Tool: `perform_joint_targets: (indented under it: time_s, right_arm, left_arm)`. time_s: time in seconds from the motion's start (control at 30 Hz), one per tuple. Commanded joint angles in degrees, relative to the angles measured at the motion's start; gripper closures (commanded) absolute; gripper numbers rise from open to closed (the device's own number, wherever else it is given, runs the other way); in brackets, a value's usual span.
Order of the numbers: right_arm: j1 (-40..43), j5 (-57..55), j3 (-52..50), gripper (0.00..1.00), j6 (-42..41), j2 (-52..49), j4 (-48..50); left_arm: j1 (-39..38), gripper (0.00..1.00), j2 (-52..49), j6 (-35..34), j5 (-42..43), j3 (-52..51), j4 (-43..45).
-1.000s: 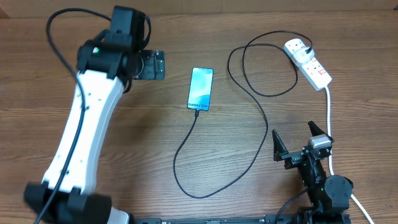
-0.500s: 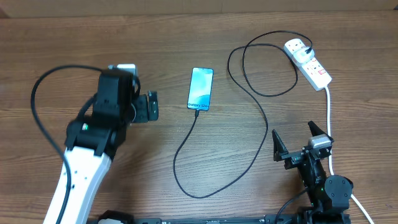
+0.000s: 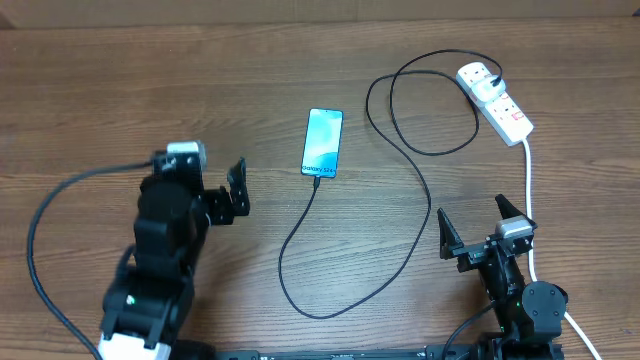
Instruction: Plug charger to phone and switch on socket
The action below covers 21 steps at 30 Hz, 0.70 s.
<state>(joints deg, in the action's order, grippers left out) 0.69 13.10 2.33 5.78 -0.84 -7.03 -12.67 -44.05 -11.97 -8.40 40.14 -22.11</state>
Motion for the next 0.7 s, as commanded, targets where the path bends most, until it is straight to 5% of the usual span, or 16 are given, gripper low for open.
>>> perform_joint_targets:
  time_s: [0.0, 0.3, 0.67]
  right_arm:
    - [-0.31, -0.17, -0.50, 0.00, 0.07, 0.68, 0.35]
    - [-0.31, -0.17, -0.50, 0.00, 0.07, 0.68, 0.35]
    - [-0.31, -0.15, -0.50, 0.00, 0.07, 0.68, 0.35]
  left_arm:
    - [0.00, 0.00, 5.55, 0.24, 0.52, -5.11, 3.96]
    - [0.09, 0.00, 14.45, 2.54, 0.55, -15.43, 13.90]
    - [4.13, 0.00, 24.02, 2.78, 1.01, -21.07, 14.97]
